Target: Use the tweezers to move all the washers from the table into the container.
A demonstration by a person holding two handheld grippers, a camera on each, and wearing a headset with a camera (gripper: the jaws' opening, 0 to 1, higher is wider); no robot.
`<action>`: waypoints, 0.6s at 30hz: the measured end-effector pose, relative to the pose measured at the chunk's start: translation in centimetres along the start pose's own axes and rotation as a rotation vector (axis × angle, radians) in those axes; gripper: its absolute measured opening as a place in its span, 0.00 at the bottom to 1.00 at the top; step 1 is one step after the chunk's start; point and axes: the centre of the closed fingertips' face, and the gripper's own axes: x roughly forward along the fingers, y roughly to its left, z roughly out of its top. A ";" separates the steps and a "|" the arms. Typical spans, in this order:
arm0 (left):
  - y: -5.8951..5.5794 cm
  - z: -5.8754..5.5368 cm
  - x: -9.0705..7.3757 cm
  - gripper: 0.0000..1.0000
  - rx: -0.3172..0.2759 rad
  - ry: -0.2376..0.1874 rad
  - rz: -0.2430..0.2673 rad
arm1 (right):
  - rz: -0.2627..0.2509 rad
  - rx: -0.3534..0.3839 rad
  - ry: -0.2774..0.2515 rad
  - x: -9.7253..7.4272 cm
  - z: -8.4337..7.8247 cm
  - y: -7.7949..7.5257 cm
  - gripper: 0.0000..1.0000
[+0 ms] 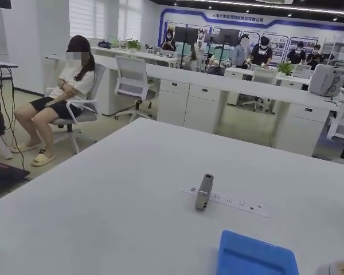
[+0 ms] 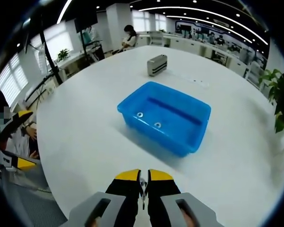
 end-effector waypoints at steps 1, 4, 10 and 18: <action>0.0 0.0 0.0 0.85 -0.001 -0.001 0.001 | 0.000 0.000 0.001 0.0 0.0 0.0 0.02; 0.0 0.1 0.0 0.85 0.000 -0.003 0.001 | 0.001 0.002 0.003 -0.1 -0.1 0.1 0.02; 0.0 0.1 0.0 0.85 -0.002 -0.006 0.001 | 0.006 0.002 0.009 -0.1 -0.1 0.4 0.02; 0.1 0.1 0.0 0.85 -0.004 -0.009 0.001 | 0.015 0.008 0.017 -0.1 -0.1 0.6 0.02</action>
